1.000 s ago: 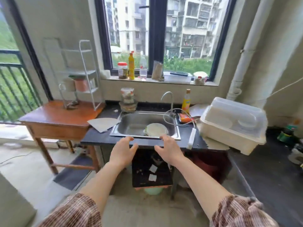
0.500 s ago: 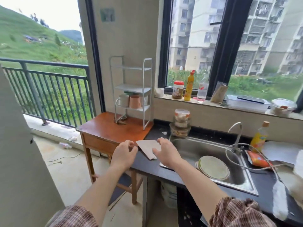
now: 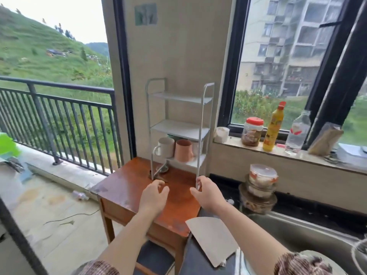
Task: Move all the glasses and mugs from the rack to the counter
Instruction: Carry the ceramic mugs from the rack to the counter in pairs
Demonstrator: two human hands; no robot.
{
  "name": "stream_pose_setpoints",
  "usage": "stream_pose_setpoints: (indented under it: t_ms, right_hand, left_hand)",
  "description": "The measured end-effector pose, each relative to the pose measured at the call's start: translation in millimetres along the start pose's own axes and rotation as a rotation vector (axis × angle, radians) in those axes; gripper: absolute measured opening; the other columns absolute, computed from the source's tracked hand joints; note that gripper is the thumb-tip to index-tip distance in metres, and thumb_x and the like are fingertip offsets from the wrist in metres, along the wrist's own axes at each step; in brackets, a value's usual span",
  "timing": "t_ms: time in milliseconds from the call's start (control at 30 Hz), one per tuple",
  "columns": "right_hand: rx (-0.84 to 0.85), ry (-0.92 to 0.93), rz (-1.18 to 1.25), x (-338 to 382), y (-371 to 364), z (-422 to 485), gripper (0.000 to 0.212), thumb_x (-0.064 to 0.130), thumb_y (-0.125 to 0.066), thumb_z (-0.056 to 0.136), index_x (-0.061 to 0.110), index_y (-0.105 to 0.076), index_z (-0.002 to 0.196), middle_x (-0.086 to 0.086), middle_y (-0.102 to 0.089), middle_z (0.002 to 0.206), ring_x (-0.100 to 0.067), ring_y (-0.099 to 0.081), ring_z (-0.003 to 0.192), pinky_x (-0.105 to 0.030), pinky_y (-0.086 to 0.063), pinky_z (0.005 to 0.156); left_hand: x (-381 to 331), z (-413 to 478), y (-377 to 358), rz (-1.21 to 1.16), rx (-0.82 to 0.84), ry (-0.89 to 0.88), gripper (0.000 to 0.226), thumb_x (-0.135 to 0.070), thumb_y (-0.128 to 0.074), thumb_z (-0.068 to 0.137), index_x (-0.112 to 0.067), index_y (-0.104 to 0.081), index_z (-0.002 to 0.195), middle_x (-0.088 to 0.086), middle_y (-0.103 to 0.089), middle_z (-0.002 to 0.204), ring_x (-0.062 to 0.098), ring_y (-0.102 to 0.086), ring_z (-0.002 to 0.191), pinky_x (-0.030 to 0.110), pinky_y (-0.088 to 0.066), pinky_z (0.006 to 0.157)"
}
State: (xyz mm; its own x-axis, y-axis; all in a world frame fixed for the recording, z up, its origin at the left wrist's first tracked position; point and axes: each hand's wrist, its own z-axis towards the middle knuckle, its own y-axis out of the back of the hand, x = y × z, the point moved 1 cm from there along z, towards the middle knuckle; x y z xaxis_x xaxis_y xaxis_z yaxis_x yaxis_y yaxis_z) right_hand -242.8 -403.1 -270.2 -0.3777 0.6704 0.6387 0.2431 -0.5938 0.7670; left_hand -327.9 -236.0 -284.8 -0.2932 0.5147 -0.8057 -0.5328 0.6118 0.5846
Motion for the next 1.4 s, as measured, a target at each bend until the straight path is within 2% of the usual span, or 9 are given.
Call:
stream_pose_setpoints:
  t_ms: [233,533,633,800,933,1000,1067,1200,1400]
  right_hand:
    - [-0.077,-0.079,0.003,7.6,-28.6,115.9,0.054,0.037,-0.053,0.093,0.014,-0.042,0.140,-0.003,-0.049,0.138,-0.022,-0.051,0.123,-0.033,-0.041,0.103]
    - [-0.177,-0.306,0.097,3.7,-58.2,218.9,0.061,0.035,-0.054,0.093,0.018,-0.030,0.146,-0.005,-0.044,0.143,-0.025,-0.052,0.121,-0.030,-0.043,0.090]
    - [-0.190,-0.365,0.118,1.9,-63.6,237.6,0.061,0.036,-0.052,0.093,0.019,-0.030,0.147,-0.005,-0.047,0.142,-0.025,-0.053,0.120,-0.027,-0.040,0.082]
    - [-0.216,-0.466,0.265,2.1,-66.4,262.2,0.056,0.041,-0.050,0.094,0.017,-0.039,0.143,-0.002,-0.052,0.140,-0.022,-0.051,0.123,-0.024,-0.036,0.086]
    - [-0.252,-0.581,0.391,3.1,-65.5,279.5,0.044,0.047,-0.049,0.093,0.013,-0.056,0.118,-0.005,-0.066,0.106,-0.020,-0.060,0.093,-0.031,-0.045,0.077]
    - [-0.285,-0.626,0.437,3.1,-64.6,287.4,0.044,0.052,-0.048,0.092,0.012,-0.056,0.111,-0.005,-0.065,0.100,-0.022,-0.061,0.091,-0.037,-0.051,0.080]
    - [-0.303,-0.654,0.440,2.2,-64.1,292.6,0.048,0.053,-0.047,0.093,0.012,-0.054,0.115,-0.005,-0.064,0.103,-0.022,-0.061,0.091,-0.037,-0.052,0.080]
    - [-0.290,-0.763,0.493,5.0,-61.2,297.8,0.055,0.055,-0.049,0.091,0.012,-0.055,0.124,-0.006,-0.062,0.113,-0.024,-0.060,0.091,-0.030,-0.050,0.062]
    - [-0.256,-0.773,0.700,4.1,-62.0,292.2,0.052,0.049,-0.057,0.090,0.009,-0.057,0.123,-0.014,-0.063,0.122,-0.033,-0.062,0.109,-0.041,-0.055,0.084]
  left_hand:
    - [27.7,146.4,-9.8,-0.087,0.064,-0.014,0.031,-0.030,-0.052,0.092,-0.018,-0.056,0.120,0.004,-0.064,0.112,0.021,-0.057,0.102,0.033,-0.045,0.087]
    - [69.2,295.0,-23.4,-0.204,0.157,0.065,0.056,-0.043,-0.049,0.093,-0.010,-0.042,0.137,0.009,-0.057,0.128,0.033,-0.056,0.115,0.037,-0.043,0.094]
    - [74.4,315.9,-29.4,-0.236,0.217,0.035,0.049,-0.047,-0.047,0.093,-0.011,-0.055,0.125,0.009,-0.062,0.120,0.026,-0.057,0.109,0.036,-0.043,0.089]
    - [69.8,337.3,-36.4,-0.301,0.309,0.028,0.043,-0.050,-0.045,0.093,-0.013,-0.064,0.104,0.002,-0.066,0.096,0.015,-0.059,0.086,0.028,-0.041,0.070]
    - [63.1,349.0,-41.0,-0.335,0.347,0.062,0.042,-0.055,-0.048,0.090,-0.017,-0.064,0.085,0.003,-0.064,0.080,0.019,-0.059,0.075,0.029,-0.042,0.063]
    - [61.8,354.0,-41.9,-0.327,0.359,0.090,0.043,-0.056,-0.049,0.090,-0.017,-0.064,0.081,0.005,-0.063,0.075,0.019,-0.058,0.068,0.030,-0.042,0.059]
    - [62.0,357.2,-42.3,-0.332,0.367,0.114,0.044,-0.056,-0.052,0.088,-0.016,-0.067,0.080,0.004,-0.065,0.074,0.020,-0.061,0.070,0.031,-0.045,0.061]
    - [62.1,361.2,-41.0,-0.369,0.367,0.149,0.043,-0.057,-0.059,0.084,-0.018,-0.070,0.070,0.001,-0.069,0.072,0.022,-0.065,0.072,0.035,-0.052,0.067]
    - [63.2,359.3,-39.6,-0.379,0.365,0.156,0.043,-0.058,-0.060,0.082,-0.018,-0.069,0.070,-0.001,-0.071,0.078,0.019,-0.066,0.075,0.039,-0.054,0.075]
